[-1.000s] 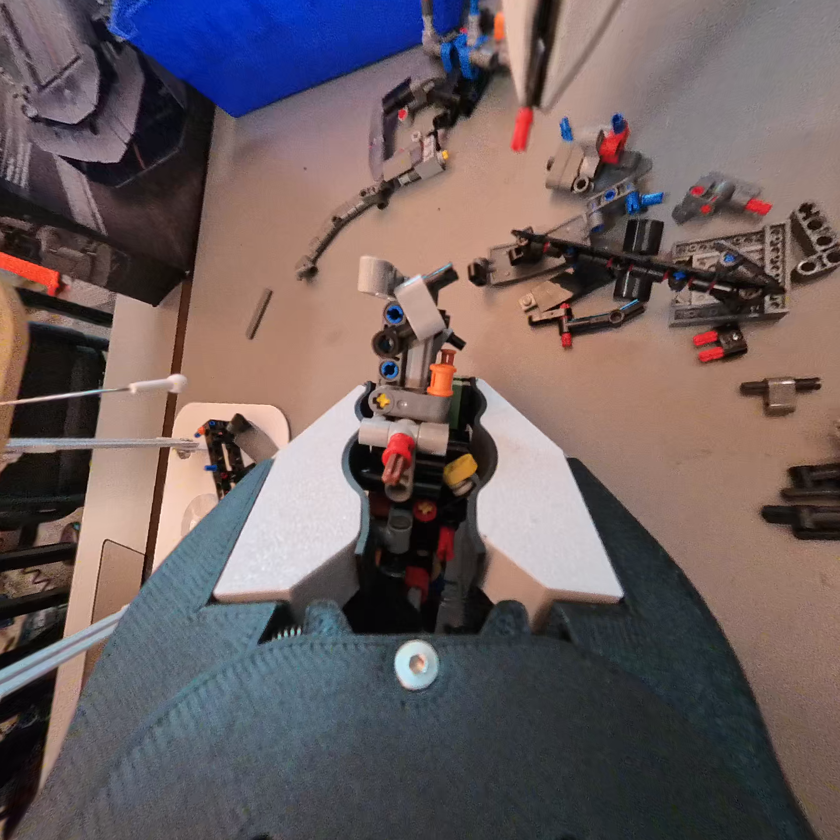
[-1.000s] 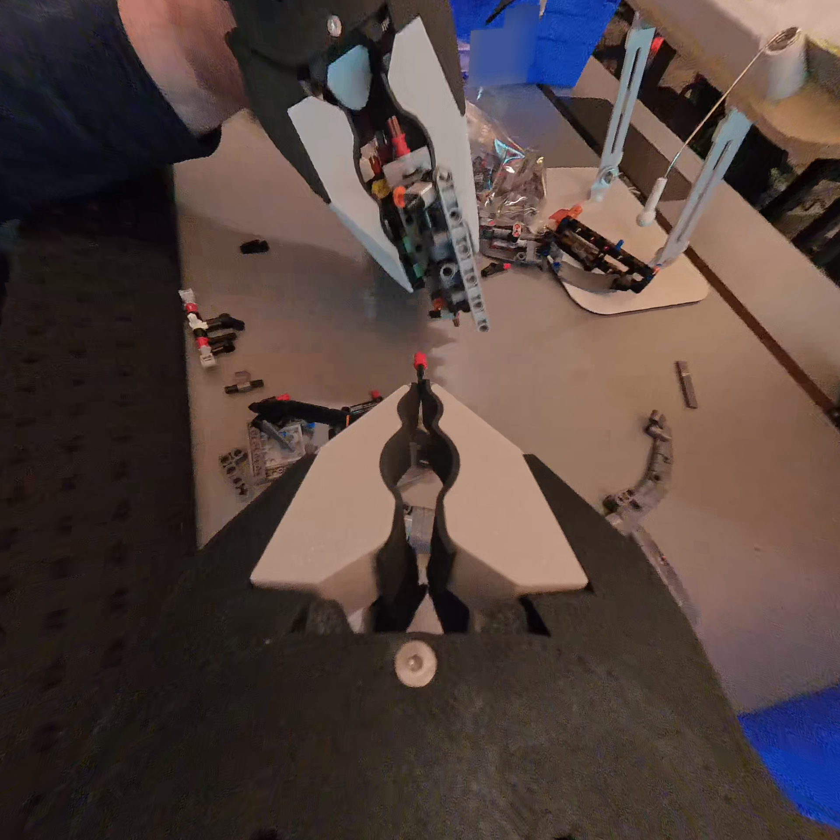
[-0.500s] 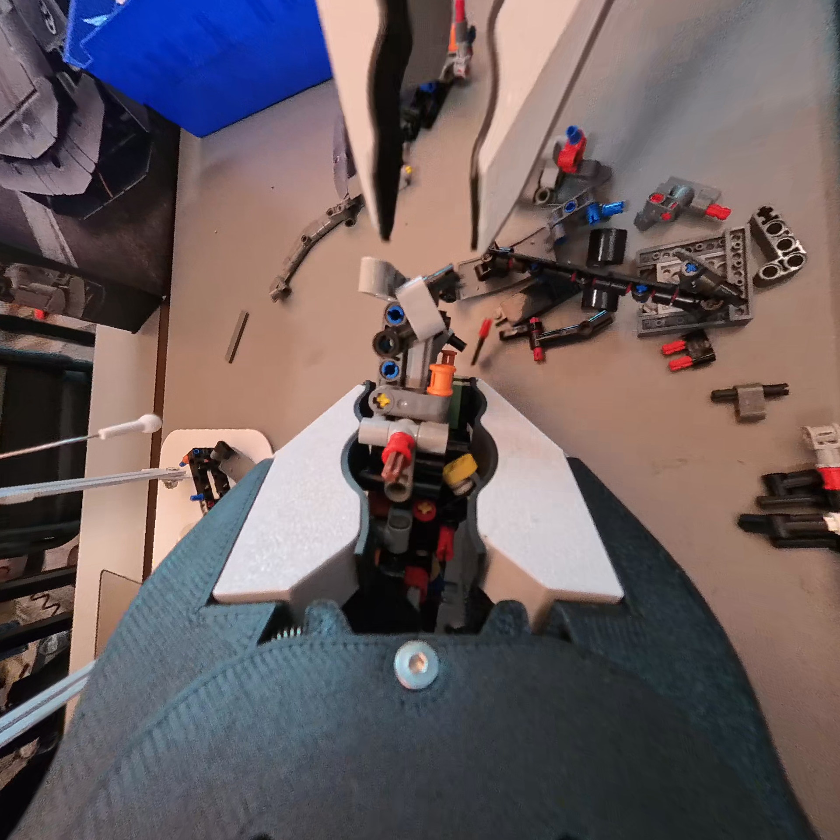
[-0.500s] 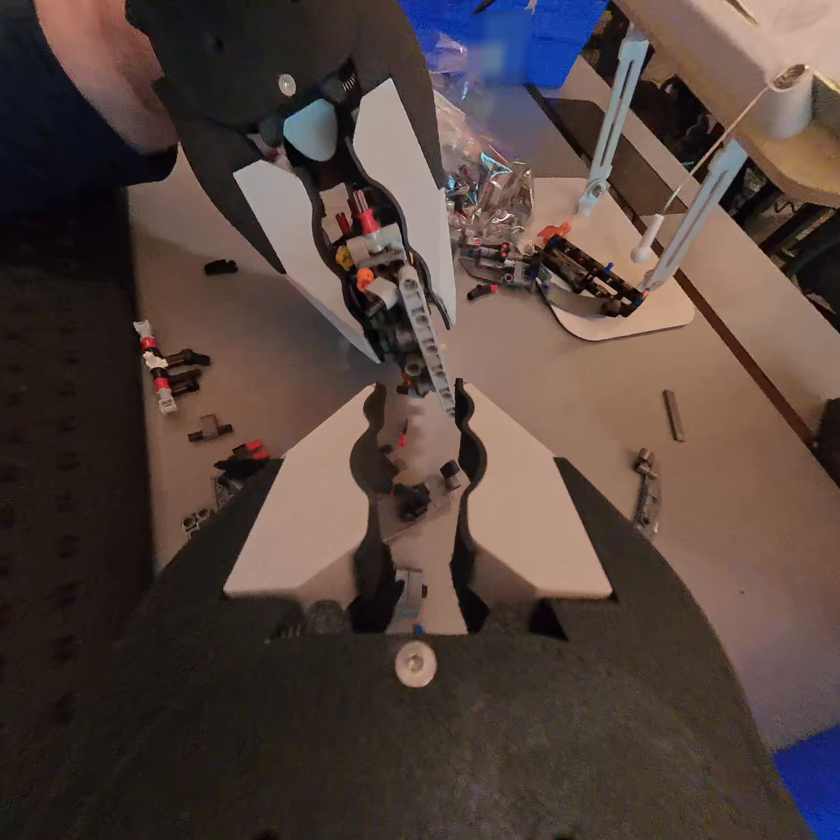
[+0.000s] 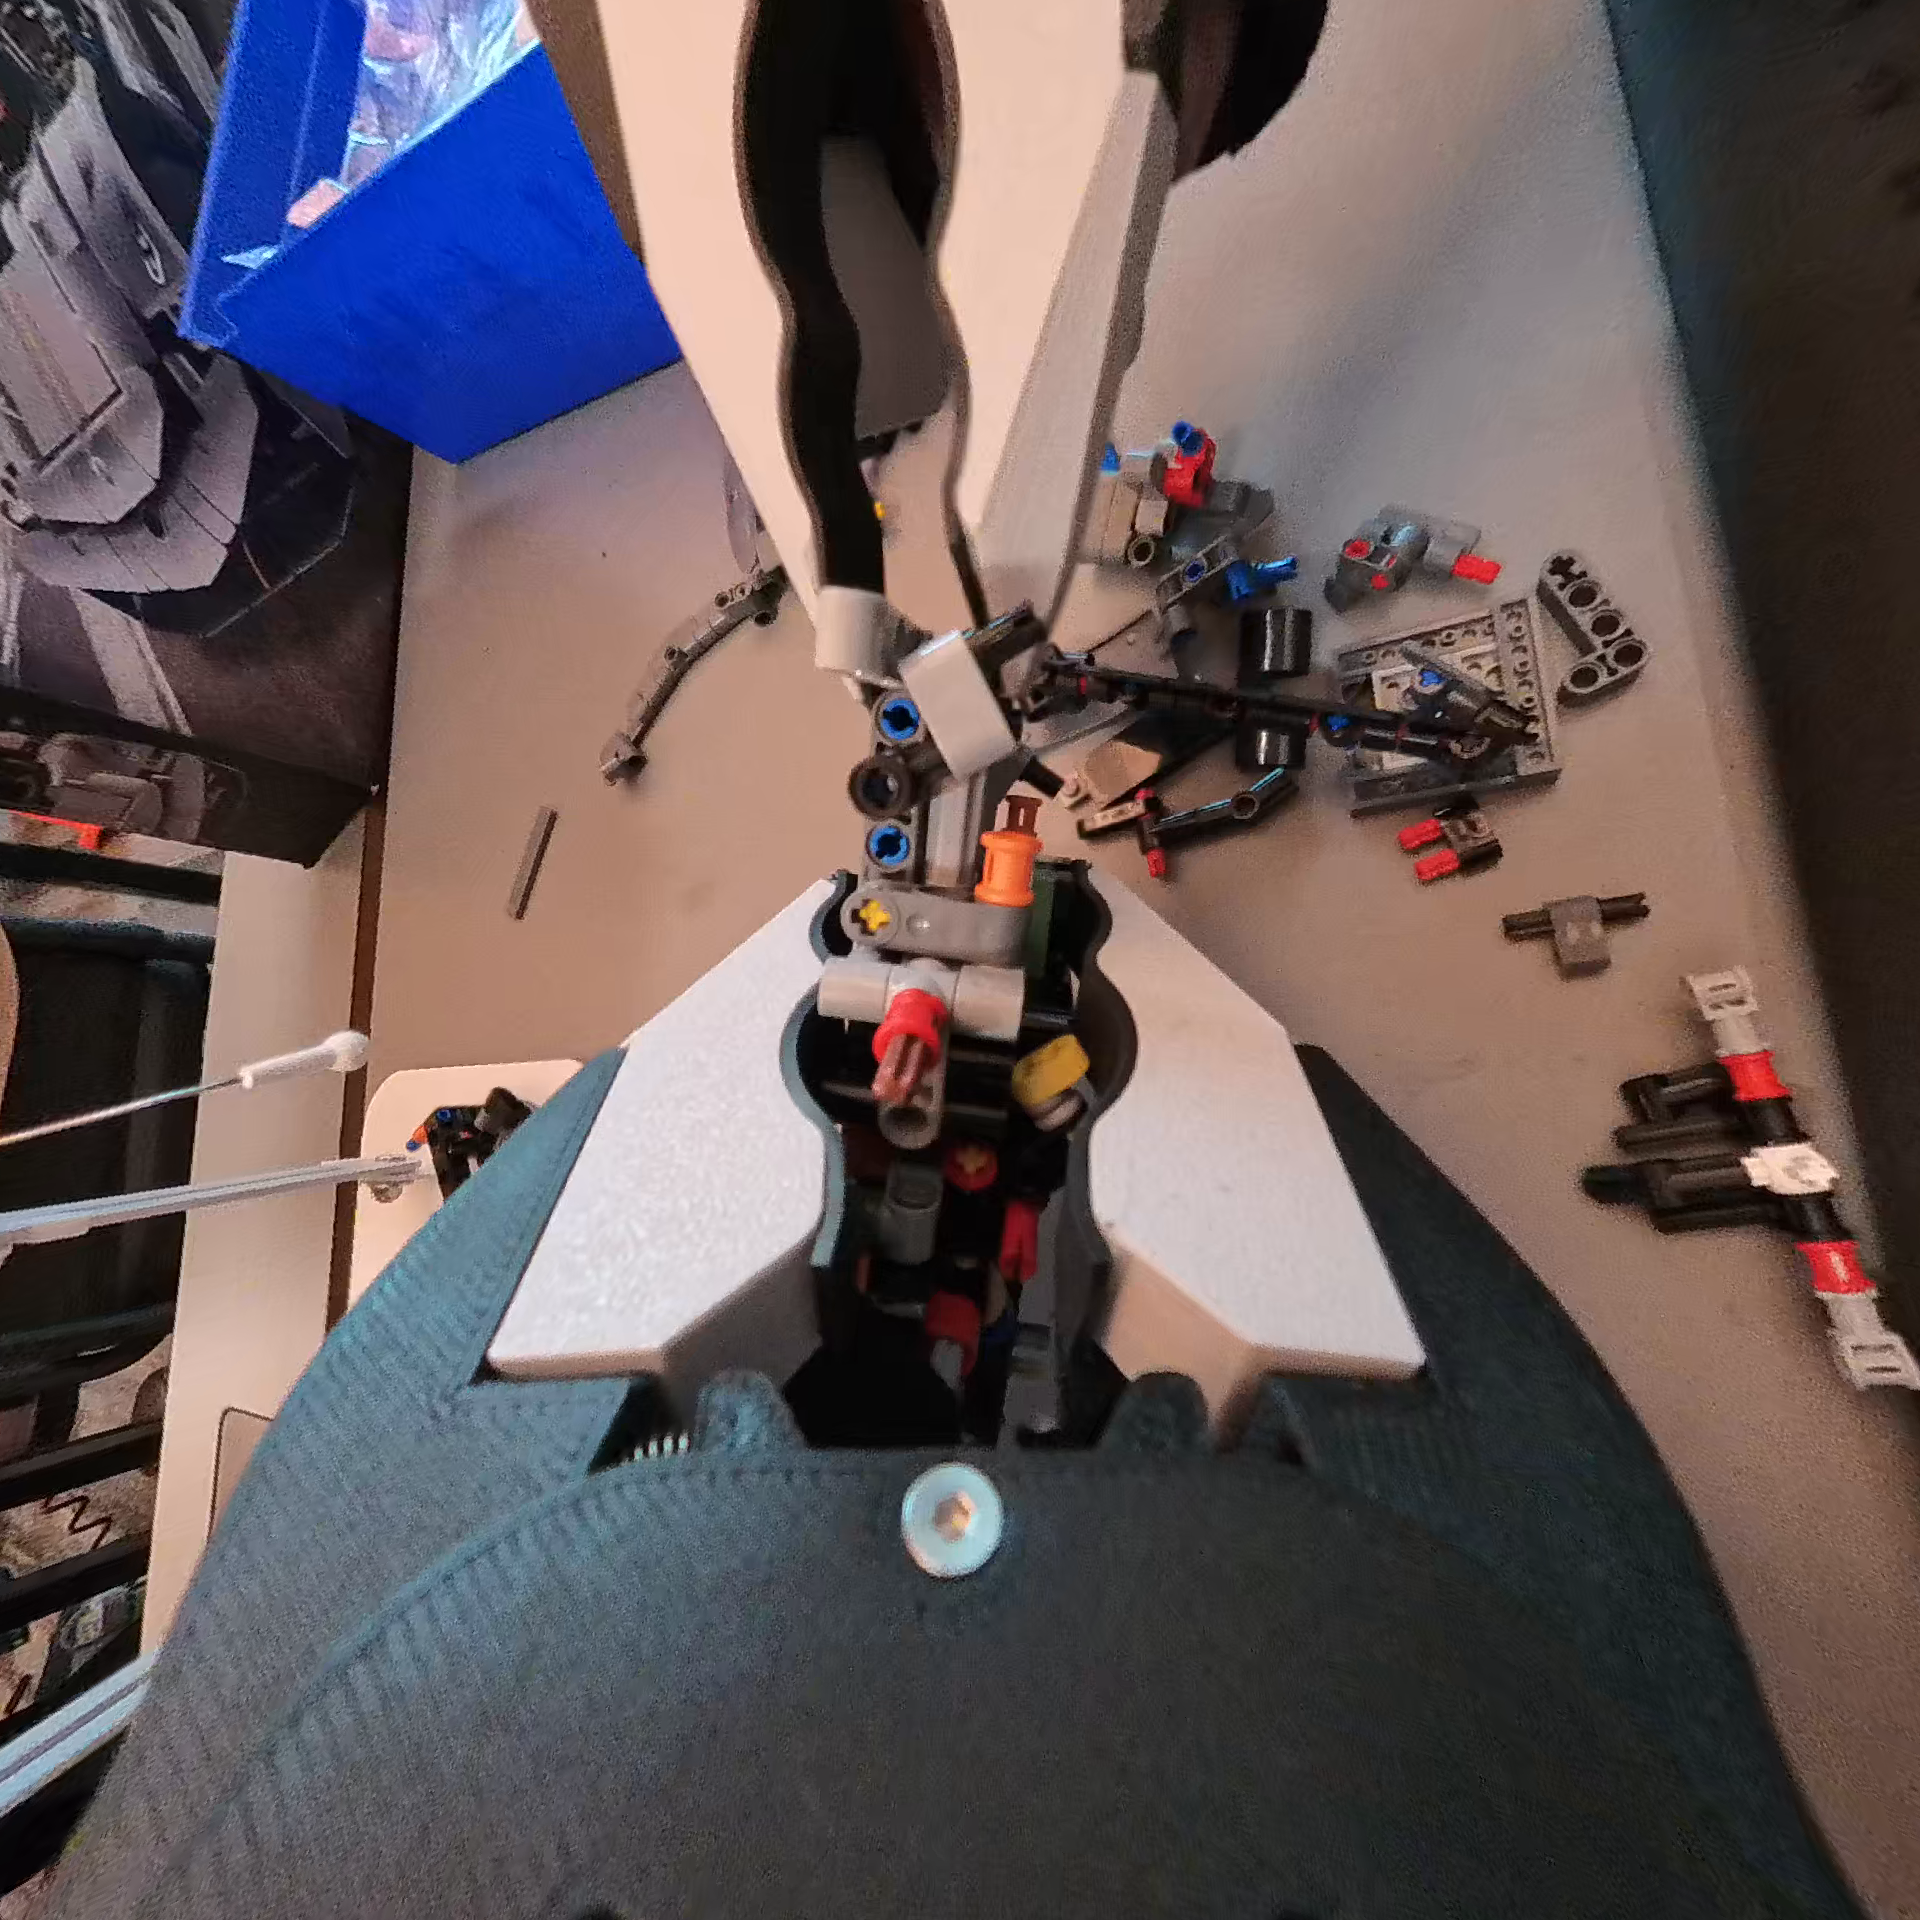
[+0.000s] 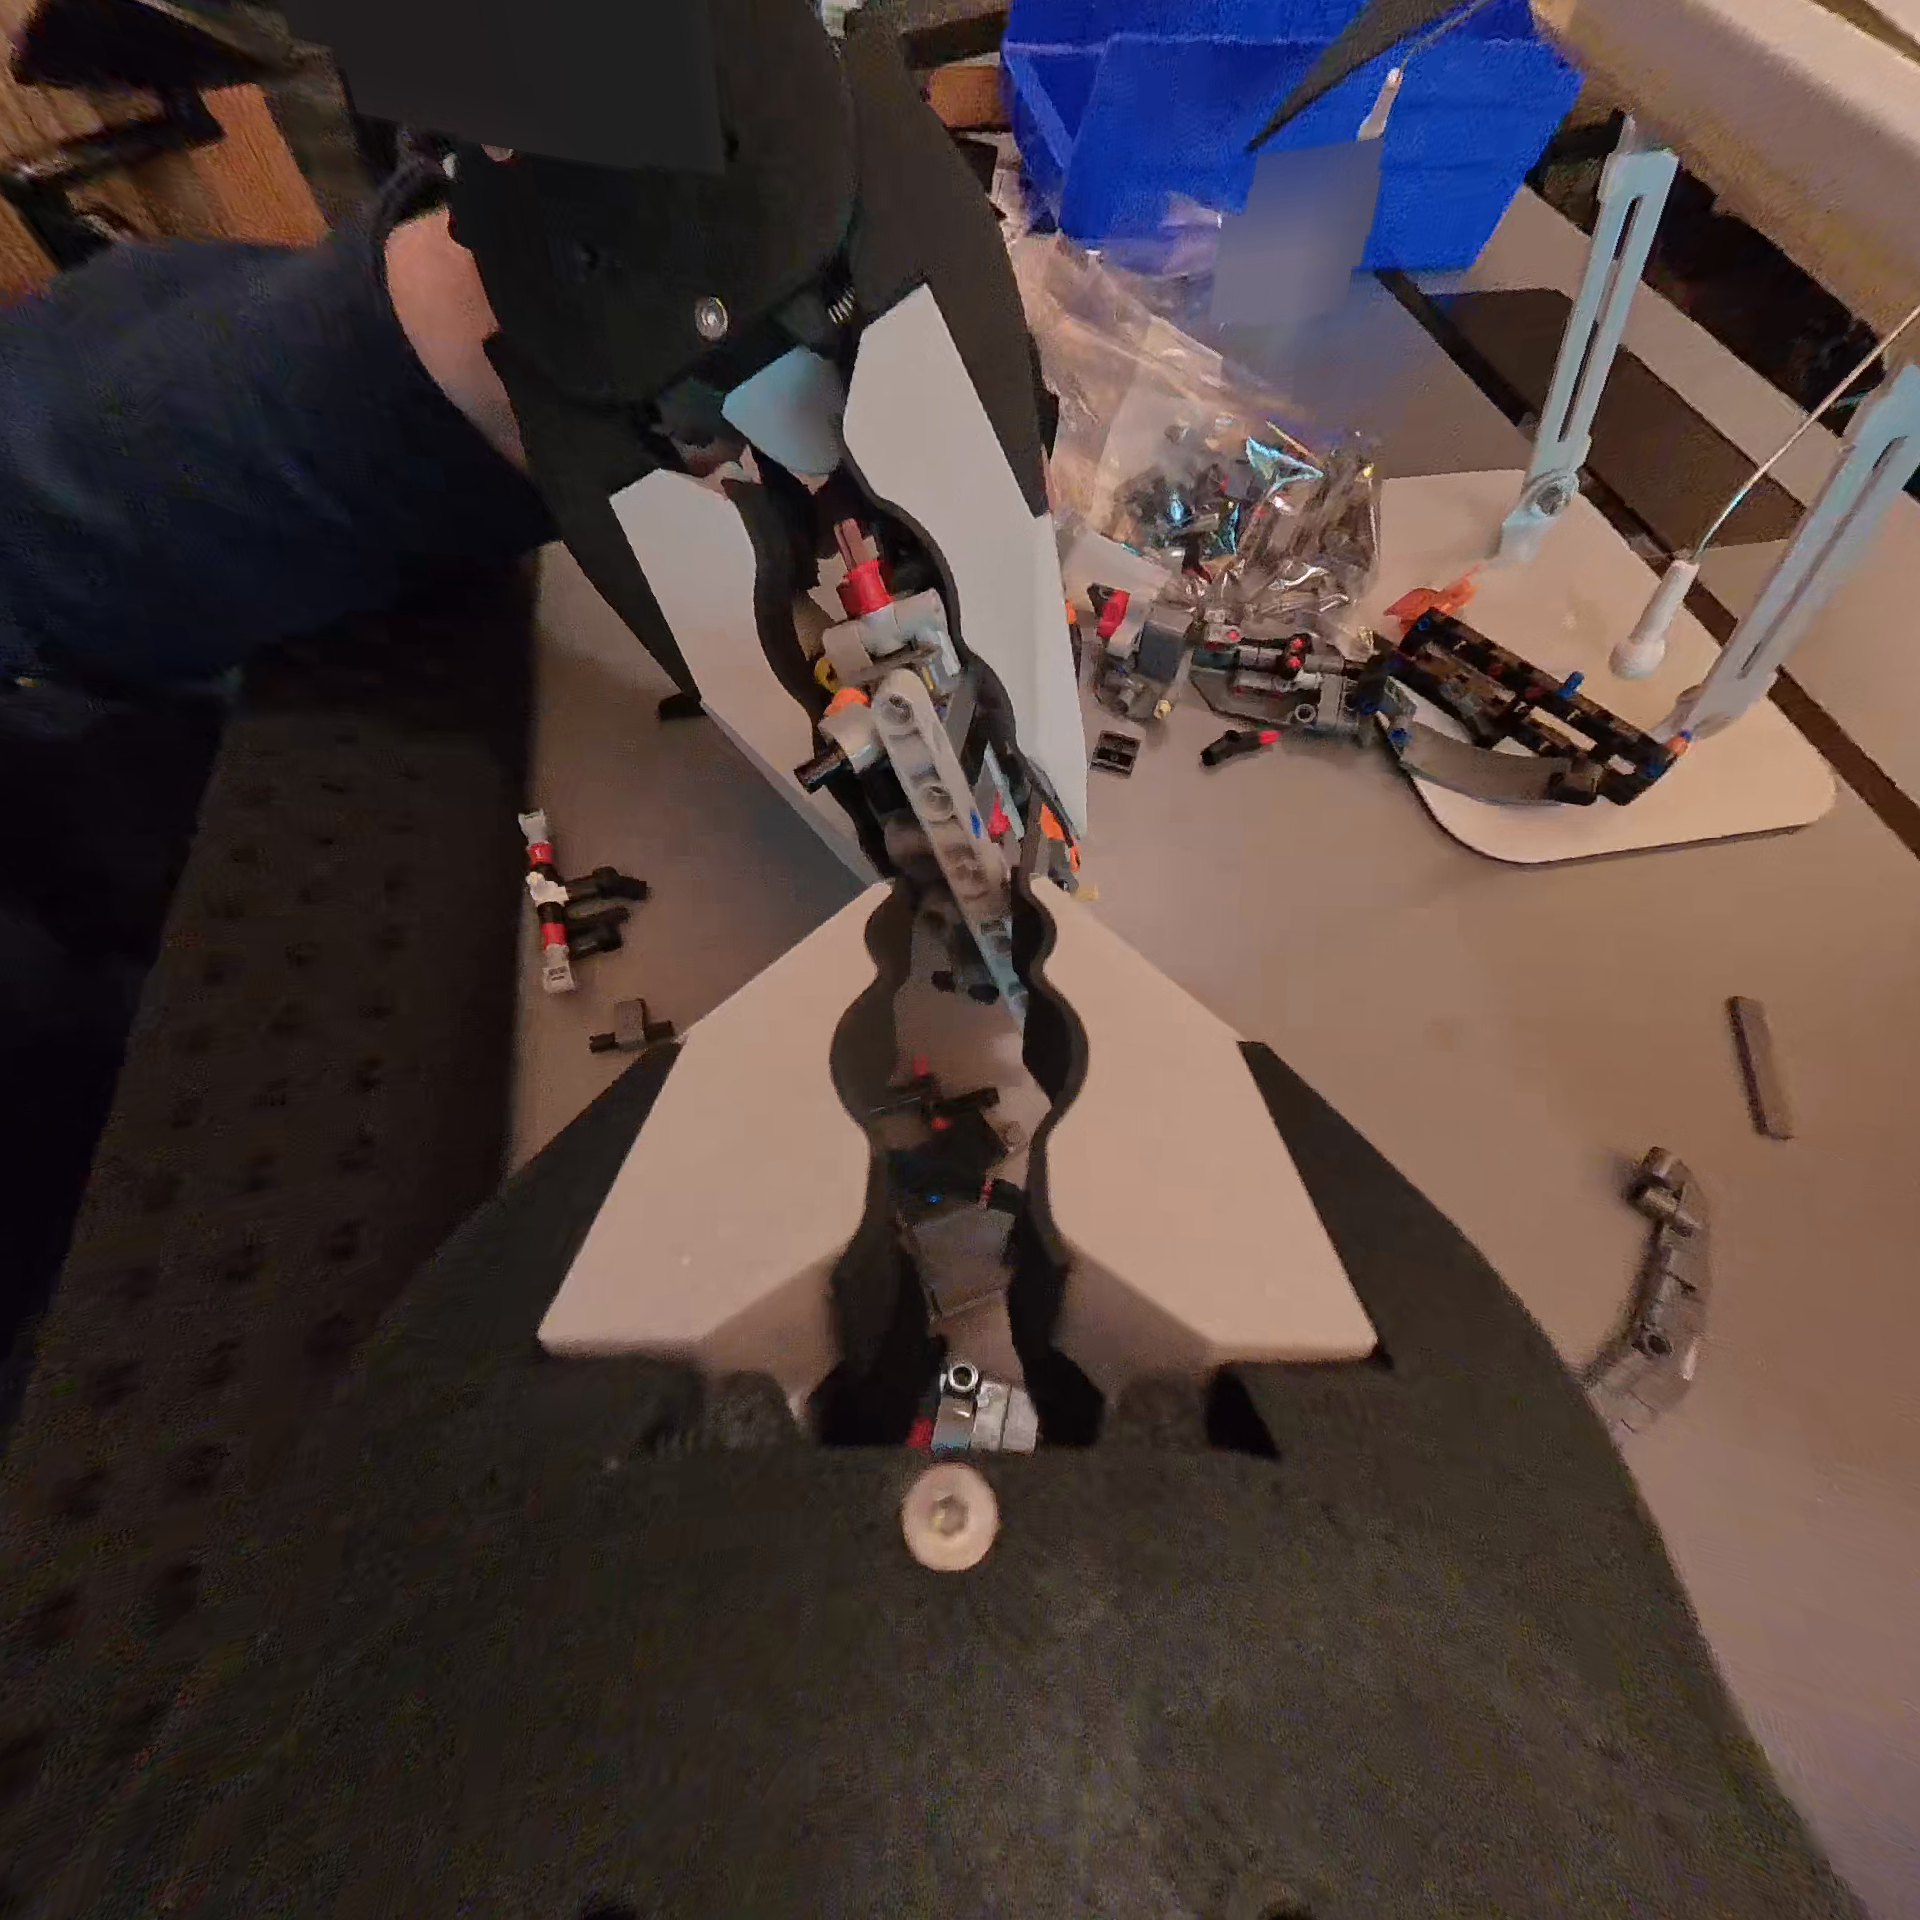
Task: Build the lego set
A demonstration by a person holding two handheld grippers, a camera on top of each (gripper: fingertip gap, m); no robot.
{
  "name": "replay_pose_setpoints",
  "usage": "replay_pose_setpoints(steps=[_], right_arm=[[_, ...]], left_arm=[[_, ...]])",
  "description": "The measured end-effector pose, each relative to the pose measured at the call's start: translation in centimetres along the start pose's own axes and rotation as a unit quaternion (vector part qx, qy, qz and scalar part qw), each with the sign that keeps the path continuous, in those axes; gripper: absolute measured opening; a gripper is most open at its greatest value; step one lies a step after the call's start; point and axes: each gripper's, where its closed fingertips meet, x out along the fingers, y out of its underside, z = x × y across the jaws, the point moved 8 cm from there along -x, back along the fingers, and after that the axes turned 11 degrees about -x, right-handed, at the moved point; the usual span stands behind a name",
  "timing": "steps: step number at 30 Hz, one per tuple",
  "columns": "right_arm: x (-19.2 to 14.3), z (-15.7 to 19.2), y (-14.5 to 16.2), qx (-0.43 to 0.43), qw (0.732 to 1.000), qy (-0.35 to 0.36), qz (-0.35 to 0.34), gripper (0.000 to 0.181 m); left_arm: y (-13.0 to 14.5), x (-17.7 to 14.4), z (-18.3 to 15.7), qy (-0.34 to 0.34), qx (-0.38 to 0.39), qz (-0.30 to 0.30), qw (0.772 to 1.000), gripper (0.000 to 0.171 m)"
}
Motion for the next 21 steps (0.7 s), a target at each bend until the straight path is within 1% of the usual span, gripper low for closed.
replay_pose_setpoints(steps=[1, 3, 6, 7, 11, 13, 14, 16, 19, 20, 21], right_arm=[[-0.1, 0.1, -0.1, -0.01, 1.0, 0.009, 0.0, 0.007], [-0.1, 0.2, -0.1, -0.014, 1.0, 0.019, 0.004, 0.007], [-0.2, -0.1, -0.1, 0.004, 0.999, 0.038, -0.009, 0.007], [-0.4, -0.2, -0.2, 0.015, 0.999, 0.047, -0.015, 0.006], [-0.8, -0.9, 0.0, 0.112, 0.99, 0.052, -0.072, 0.005], [-0.8, -1.1, 0.3, 0.143, 0.985, 0.048, -0.085, 0.005], [-0.7, -1.2, 0.5, 0.15, 0.984, 0.056, -0.08, 0.005], [-0.6, -1.3, 0.7, 0.153, 0.983, 0.075, -0.07, 0.004], [-0.6, -1.2, 0.5, 0.135, 0.984, 0.093, -0.065, 0.004], [-0.6, -1.1, 0.4, 0.111, 0.987, 0.1, -0.06, 0.004], [-0.7, -0.7, 0.2, 0.061, 0.991, 0.108, -0.054, 0.004]], left_arm=[[0.0, 0.1, -0.2, 0.003, 0.004, 0.006, 1.0, 0.037], [0.0, 0.2, -0.3, -0.001, 0.003, 0.012, 1.0, 0.037], [-0.1, 0.1, -0.1, -0.005, -0.009, 0.004, 1.0, 0.037], [-0.2, 0.1, 0.0, -0.006, -0.012, -0.001, 1.0, 0.036], [-0.8, -0.1, 0.3, -0.034, -0.021, -0.015, 0.999, 0.036], [-1.0, -0.1, 0.2, -0.053, -0.013, -0.005, 0.998, 0.036], [-1.0, 0.0, 0.2, -0.06, -0.007, 0.003, 0.998, 0.036], [-0.9, 0.4, 0.2, -0.061, -0.014, 0.017, 0.998, 0.036], [-0.9, 0.4, 0.2, -0.054, -0.024, 0.014, 0.998, 0.035], [-0.9, 0.4, 0.2, -0.053, -0.024, 0.016, 0.998, 0.034], [-0.9, 0.3, 0.1, -0.046, -0.027, 0.011, 0.999, 0.035]])
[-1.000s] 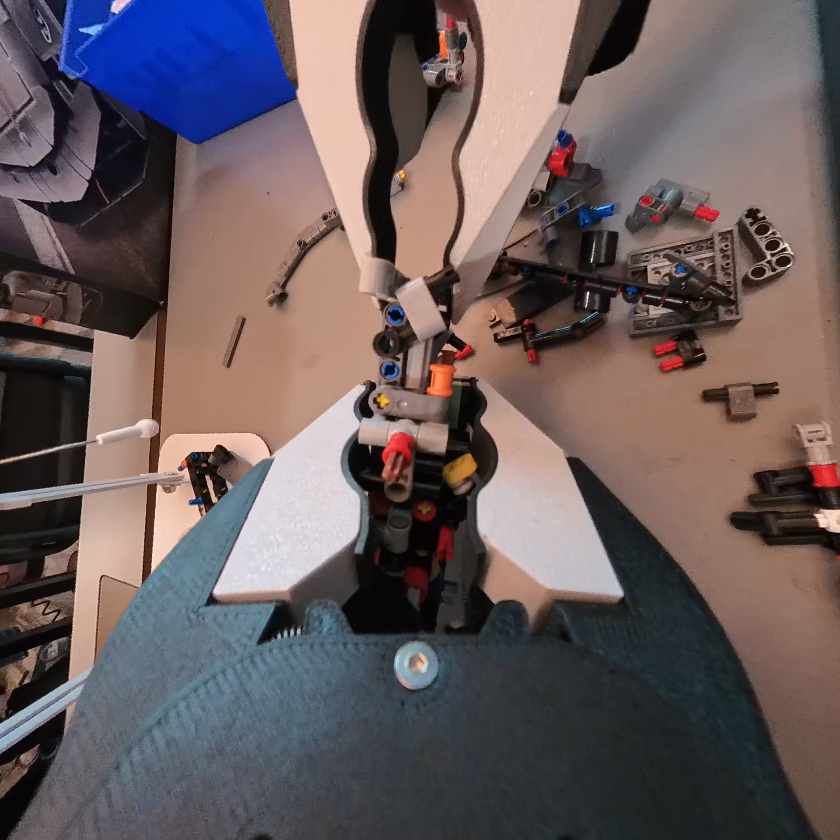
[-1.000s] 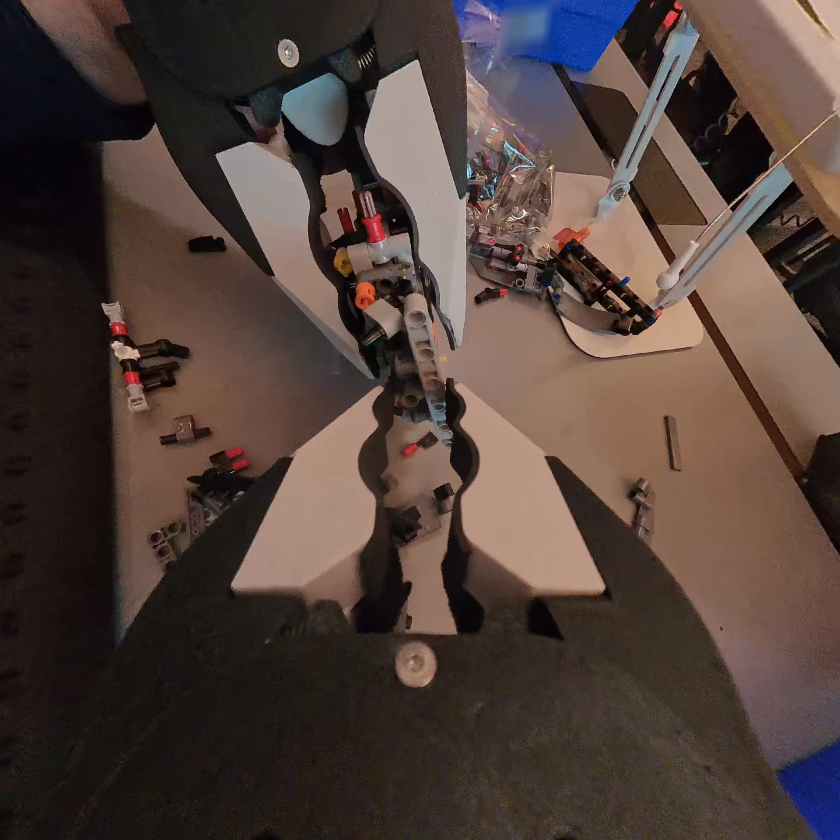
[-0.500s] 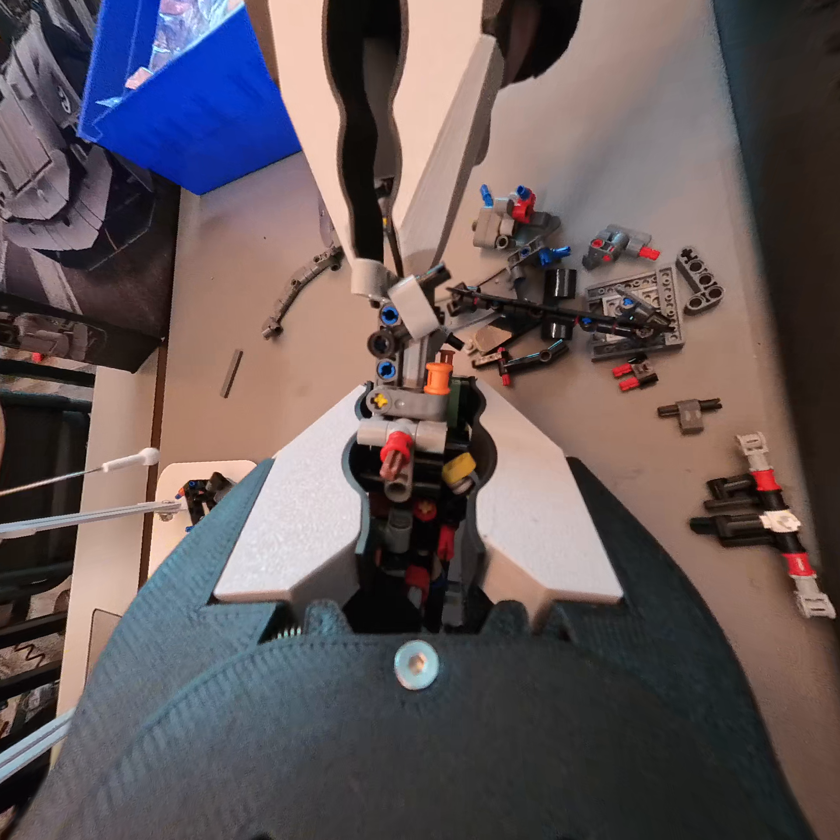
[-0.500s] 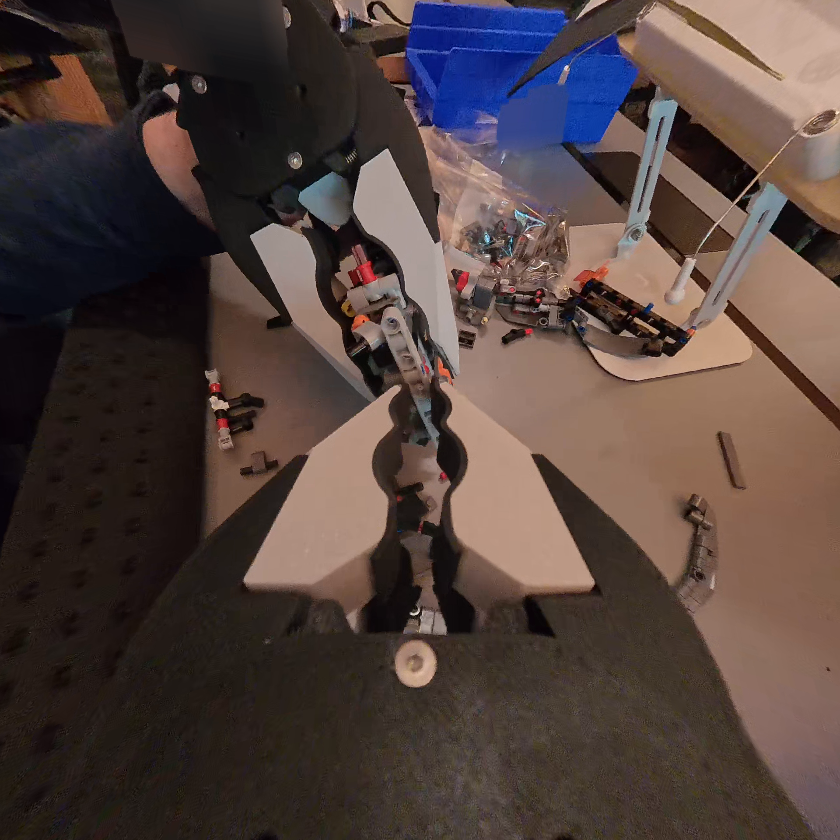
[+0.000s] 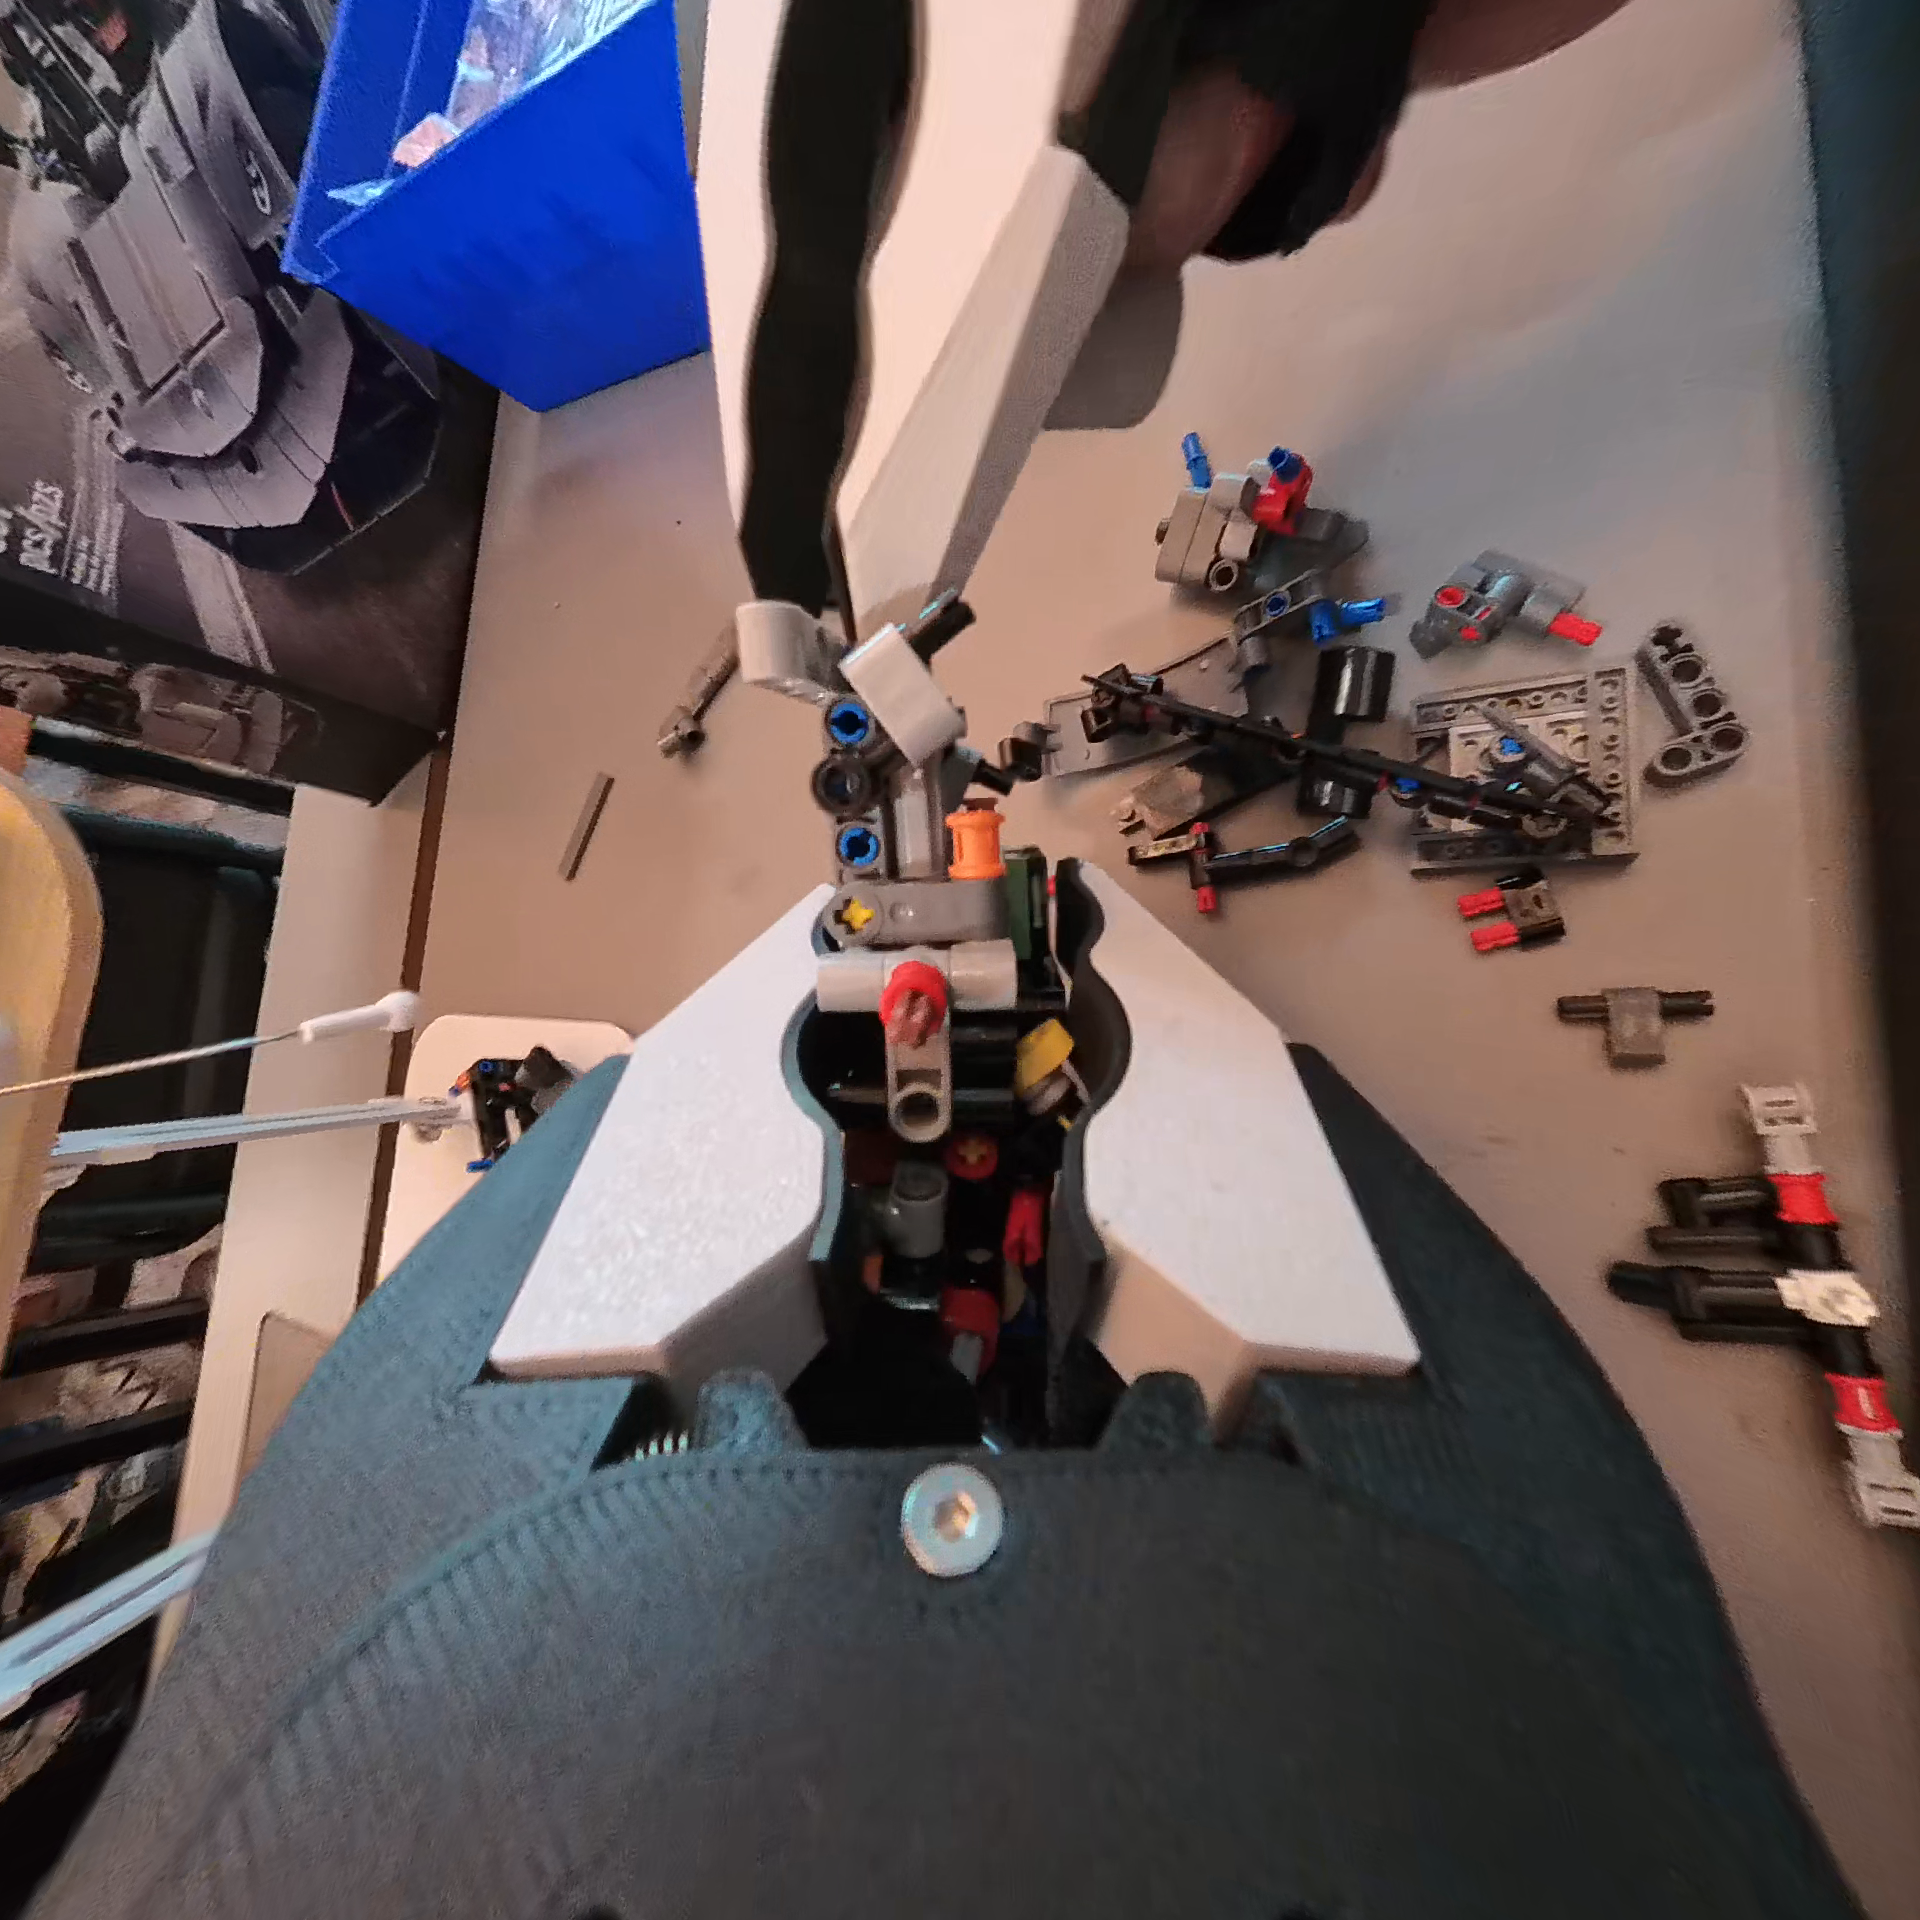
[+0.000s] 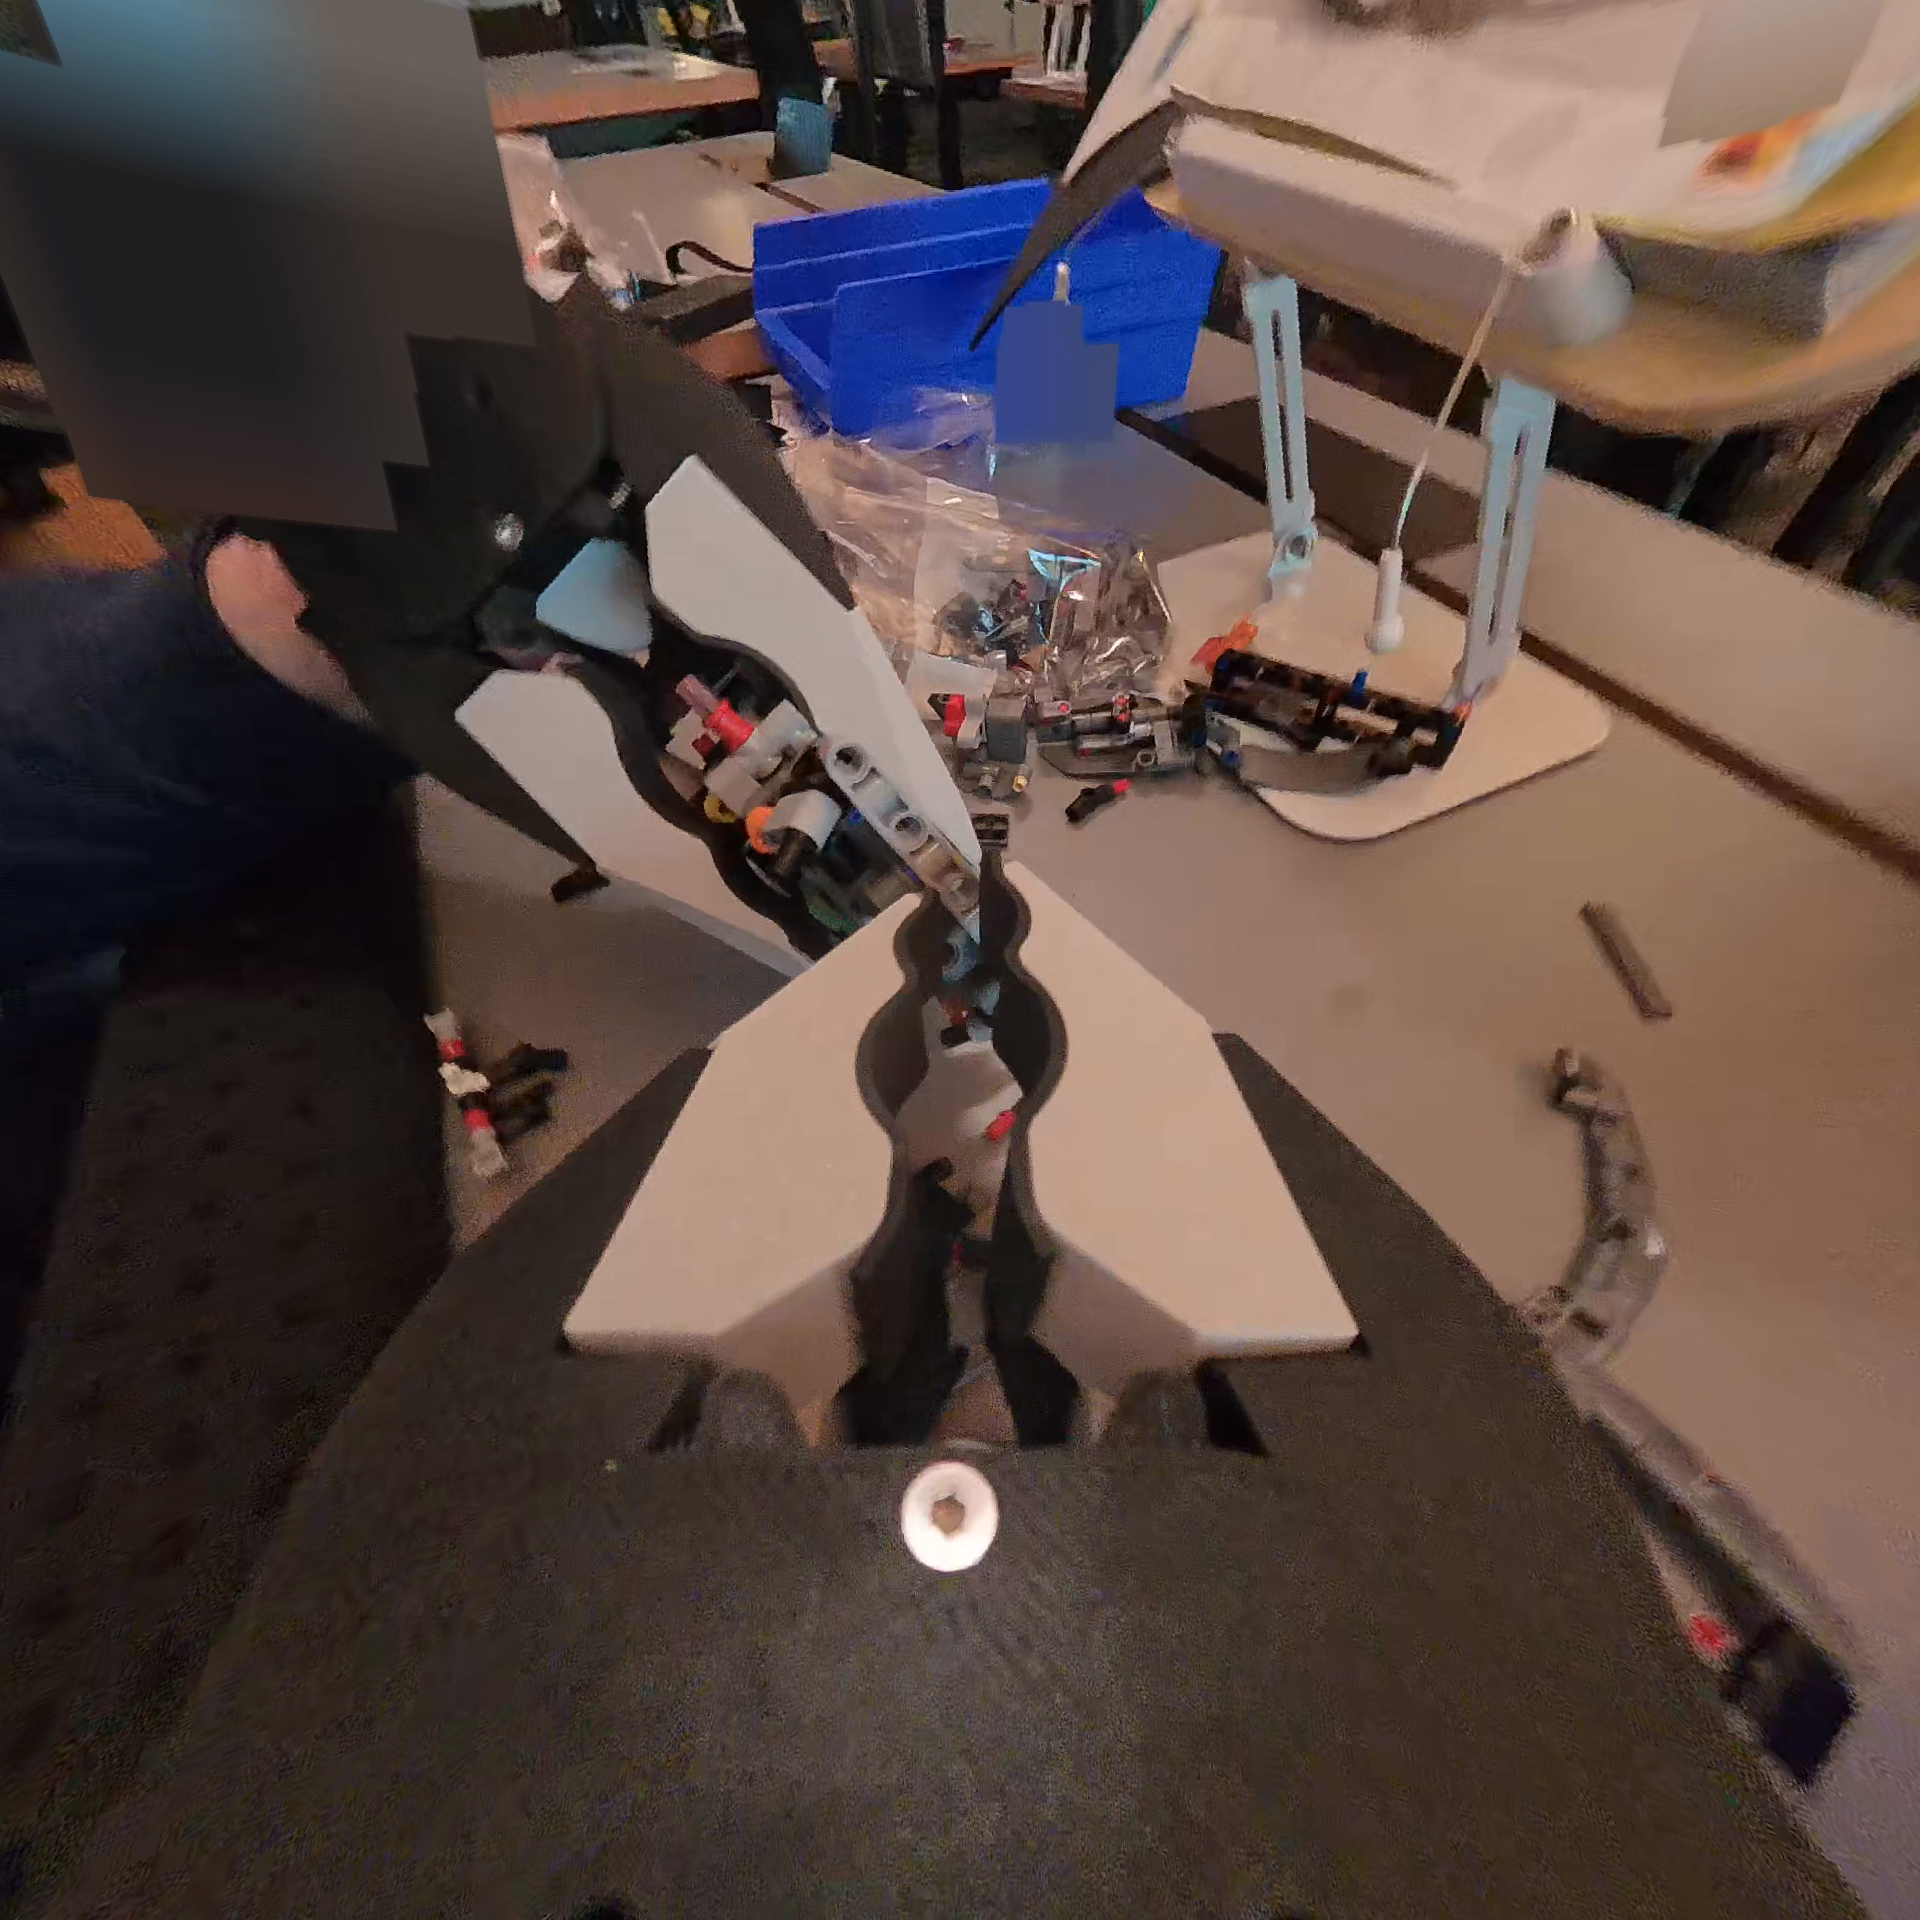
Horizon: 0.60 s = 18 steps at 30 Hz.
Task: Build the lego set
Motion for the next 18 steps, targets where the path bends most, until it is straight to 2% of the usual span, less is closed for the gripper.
replay_pose_setpoints(steps=[1, 3, 5, 7, 9, 10, 11, 12, 13, 15, 18], right_arm=[[-0.3, 0.4, -0.4, -0.057, 0.998, 0.006, 0.003, 0.004], [-0.6, 0.5, -0.9, -0.091, 0.996, 0.011, 0.005, 0.004], [-0.4, 0.3, -0.7, -0.048, 0.999, -0.011, -0.012, 0.004], [-0.4, -0.2, -0.5, 0.033, 0.998, -0.039, -0.036, 0.003], [0.3, -0.7, 0.1, 0.108, 0.992, -0.056, -0.041, 0.005], [0.8, -0.5, 0.1, 0.126, 0.988, -0.083, -0.044, 0.004], [1.4, -0.1, 0.2, 0.119, 0.988, -0.098, -0.029, 0.004], [1.5, -0.1, 0.4, 0.101, 0.991, -0.086, -0.012, 0.005], [1.1, -0.5, 0.5, 0.099, 0.992, -0.079, -0.013, 0.004], [0.1, -1.3, 0.6, 0.111, 0.991, -0.067, -0.025, 0.004], [-0.8, -1.6, 0.6, 0.094, 0.994, -0.057, -0.008, 0.005]], left_arm=[[-0.1, -0.3, -0.1, 0.016, -0.002, -0.013, 1.0, 0.034], [-0.5, -0.6, -0.2, 0.022, -0.007, -0.026, 0.999, 0.034], [-0.3, -0.8, -0.2, 0.029, -0.007, -0.025, 0.999, 0.034], [-0.4, -1.0, -0.5, 0.024, -0.003, -0.029, 0.999, 0.034], [-0.4, -0.5, -1.1, 0.013, 0.023, -0.01, 1.0, 0.034], [-0.5, 0.1, -2.2, 0.042, 0.057, -0.012, 0.997, 0.033], [-1.0, 1.1, -3.2, 0.039, 0.073, -0.008, 0.997, 0.034], [-1.0, 1.8, -3.8, 0.034, 0.087, 0.024, 0.995, 0.035], [-0.8, 2.1, -3.8, 0.034, 0.089, 0.028, 0.995, 0.034], [-0.8, 1.0, -2.8, 0.038, 0.065, 0.004, 0.997, 0.033], [-0.5, -0.2, -1.7, 0.034, 0.036, -0.026, 0.998, 0.034]])
